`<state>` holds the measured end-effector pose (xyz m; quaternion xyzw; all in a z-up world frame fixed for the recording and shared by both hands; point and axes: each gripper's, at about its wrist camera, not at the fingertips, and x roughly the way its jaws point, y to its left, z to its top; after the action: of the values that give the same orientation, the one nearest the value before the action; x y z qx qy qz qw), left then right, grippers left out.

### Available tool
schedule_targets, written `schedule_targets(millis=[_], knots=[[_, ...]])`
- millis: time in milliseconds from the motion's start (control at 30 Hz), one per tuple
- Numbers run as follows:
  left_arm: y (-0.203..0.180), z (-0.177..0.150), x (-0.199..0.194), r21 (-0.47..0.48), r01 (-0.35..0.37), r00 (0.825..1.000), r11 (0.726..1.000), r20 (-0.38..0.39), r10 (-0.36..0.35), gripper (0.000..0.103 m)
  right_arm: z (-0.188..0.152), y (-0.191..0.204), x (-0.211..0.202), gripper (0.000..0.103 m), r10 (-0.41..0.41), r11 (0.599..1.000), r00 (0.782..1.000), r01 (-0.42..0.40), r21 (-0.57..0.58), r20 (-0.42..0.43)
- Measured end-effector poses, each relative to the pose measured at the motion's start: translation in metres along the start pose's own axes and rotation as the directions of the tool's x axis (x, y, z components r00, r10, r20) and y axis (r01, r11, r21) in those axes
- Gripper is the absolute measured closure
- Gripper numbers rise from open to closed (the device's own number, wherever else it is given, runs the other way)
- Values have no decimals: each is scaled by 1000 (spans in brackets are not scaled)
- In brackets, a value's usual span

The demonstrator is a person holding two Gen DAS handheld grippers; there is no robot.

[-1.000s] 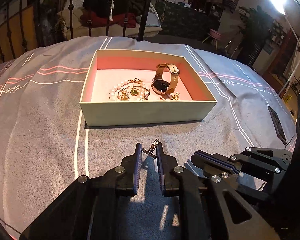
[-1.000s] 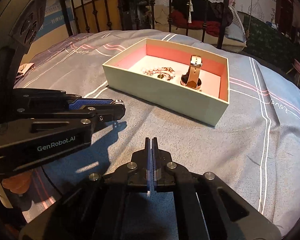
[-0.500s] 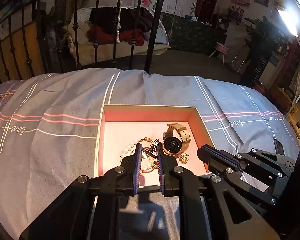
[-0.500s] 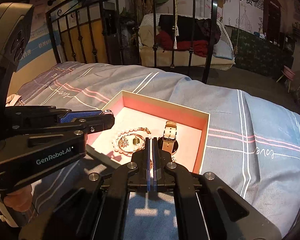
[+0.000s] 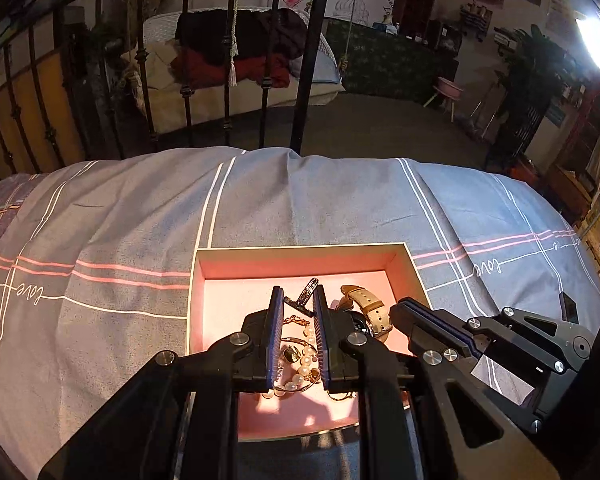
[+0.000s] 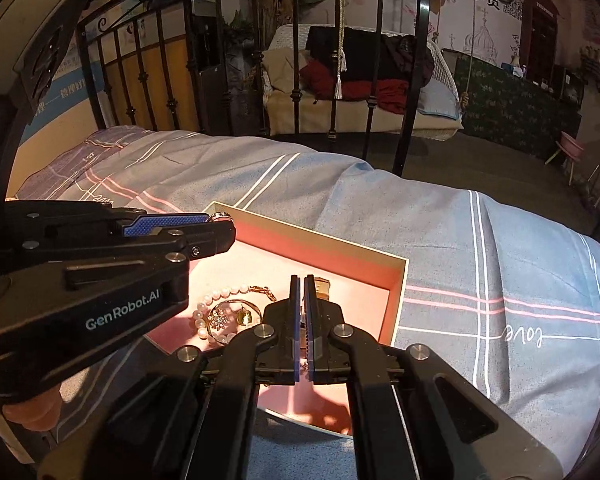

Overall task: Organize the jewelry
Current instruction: 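Lower the silver piece into the box and open the left tool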

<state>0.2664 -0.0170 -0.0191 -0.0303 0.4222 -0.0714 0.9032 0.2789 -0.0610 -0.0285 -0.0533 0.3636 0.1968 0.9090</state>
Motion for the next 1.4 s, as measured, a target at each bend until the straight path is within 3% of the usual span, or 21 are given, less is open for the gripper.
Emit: schedule_targets(millis=[367,1233,1300,1333,1367,1400], knots=[[4,-18,27,-17,-4,995,1000,-98,2,89,-14,1,13,100,27,1000,998,-26,10,-51],[8,-21,46,-27,-27,987,999,-157,22,88,-28,12,26,100,25,999,992,-29,-39,-120],[9,-21,46,-32,-30,987,999,-161,25,81,-28,12,26,100,21,999,992,-26,-39,-123],[10,-21,45,-37,-34,986,999,-162,27,71,-28,12,27,99,22,999,992,-27,-36,-124],[10,-20,44,-42,-32,987,999,-159,25,61,-28,12,26,95,23,999,992,-27,-33,-123],[10,-20,42,-42,-30,988,999,-154,24,58,-28,12,26,90,21,999,992,-25,-31,-121]])
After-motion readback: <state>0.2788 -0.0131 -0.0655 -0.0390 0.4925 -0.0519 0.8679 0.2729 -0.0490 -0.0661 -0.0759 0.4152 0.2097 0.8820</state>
